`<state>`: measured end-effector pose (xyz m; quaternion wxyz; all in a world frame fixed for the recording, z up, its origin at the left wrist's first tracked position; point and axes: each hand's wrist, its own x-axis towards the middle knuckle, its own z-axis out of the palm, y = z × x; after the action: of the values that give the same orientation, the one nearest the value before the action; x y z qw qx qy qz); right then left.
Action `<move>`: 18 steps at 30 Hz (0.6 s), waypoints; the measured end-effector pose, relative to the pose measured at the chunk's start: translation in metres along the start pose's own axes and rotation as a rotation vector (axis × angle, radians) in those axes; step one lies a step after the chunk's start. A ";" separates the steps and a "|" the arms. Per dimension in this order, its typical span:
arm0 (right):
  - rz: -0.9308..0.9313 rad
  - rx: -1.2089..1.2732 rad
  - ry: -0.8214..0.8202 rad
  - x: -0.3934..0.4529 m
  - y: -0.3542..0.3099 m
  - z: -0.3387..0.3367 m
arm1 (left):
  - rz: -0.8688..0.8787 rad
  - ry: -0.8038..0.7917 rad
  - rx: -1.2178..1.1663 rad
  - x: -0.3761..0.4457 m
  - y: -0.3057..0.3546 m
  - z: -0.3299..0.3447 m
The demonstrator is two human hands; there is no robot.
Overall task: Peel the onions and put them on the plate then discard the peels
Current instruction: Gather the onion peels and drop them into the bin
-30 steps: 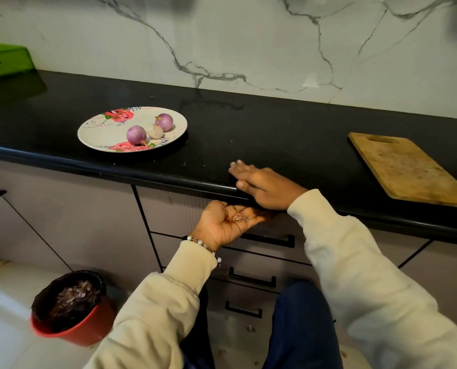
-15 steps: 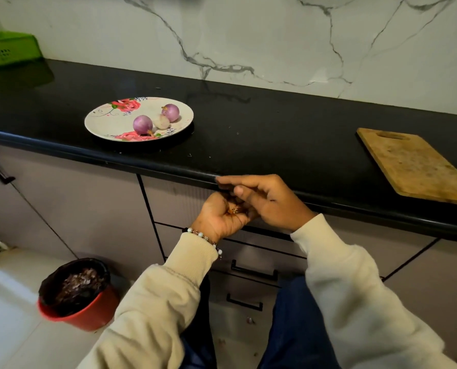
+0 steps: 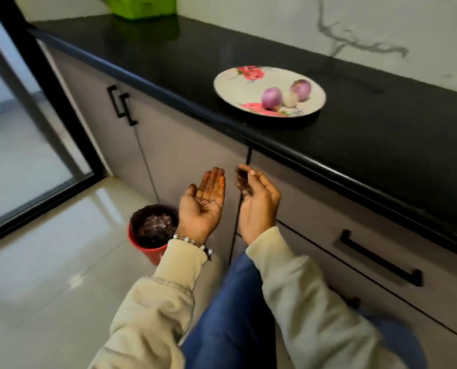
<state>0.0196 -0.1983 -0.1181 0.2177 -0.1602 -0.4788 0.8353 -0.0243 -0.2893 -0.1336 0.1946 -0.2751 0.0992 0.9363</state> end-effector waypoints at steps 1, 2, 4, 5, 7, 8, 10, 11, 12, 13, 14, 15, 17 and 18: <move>0.094 0.045 0.011 0.006 0.016 0.010 | 0.047 0.018 -0.031 0.008 0.012 -0.005; 0.211 0.083 0.006 0.013 0.036 0.023 | 0.098 0.045 -0.055 0.018 0.027 -0.010; 0.461 0.168 -0.007 0.024 0.069 0.041 | 0.174 0.106 -0.056 0.036 0.048 -0.019; 0.581 0.204 -0.014 0.029 0.088 0.051 | 0.206 0.145 -0.050 0.050 0.061 -0.026; 0.721 0.223 -0.014 0.042 0.123 0.070 | 0.245 0.209 -0.047 0.077 0.081 -0.038; 0.762 0.213 -0.002 0.046 0.136 0.079 | 0.260 0.238 -0.030 0.090 0.092 -0.046; 0.841 0.177 0.017 0.057 0.163 0.097 | 0.304 0.315 0.017 0.115 0.114 -0.061; 0.873 0.150 0.014 0.062 0.174 0.104 | 0.315 0.356 0.044 0.126 0.123 -0.066; 0.904 0.111 0.014 0.070 0.187 0.114 | 0.329 0.404 0.086 0.139 0.135 -0.070; 0.931 0.074 0.019 0.076 0.198 0.120 | 0.335 0.440 0.127 0.150 0.145 -0.076; 0.956 0.045 0.015 0.082 0.209 0.126 | 0.332 0.469 0.164 0.161 0.155 -0.081; 0.979 0.018 0.004 0.091 0.222 0.133 | 0.321 0.493 0.209 0.173 0.167 -0.085; 1.007 -0.030 -0.004 0.109 0.247 0.142 | 0.256 0.510 0.304 0.195 0.186 -0.092; 1.023 -0.055 -0.011 0.117 0.261 0.143 | 0.212 0.526 0.342 0.202 0.193 -0.092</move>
<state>-0.2034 -0.3590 -0.2815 -0.2259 -0.3754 -0.3619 0.8228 -0.2174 -0.4285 -0.3064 0.1071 -0.4588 0.3301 0.8180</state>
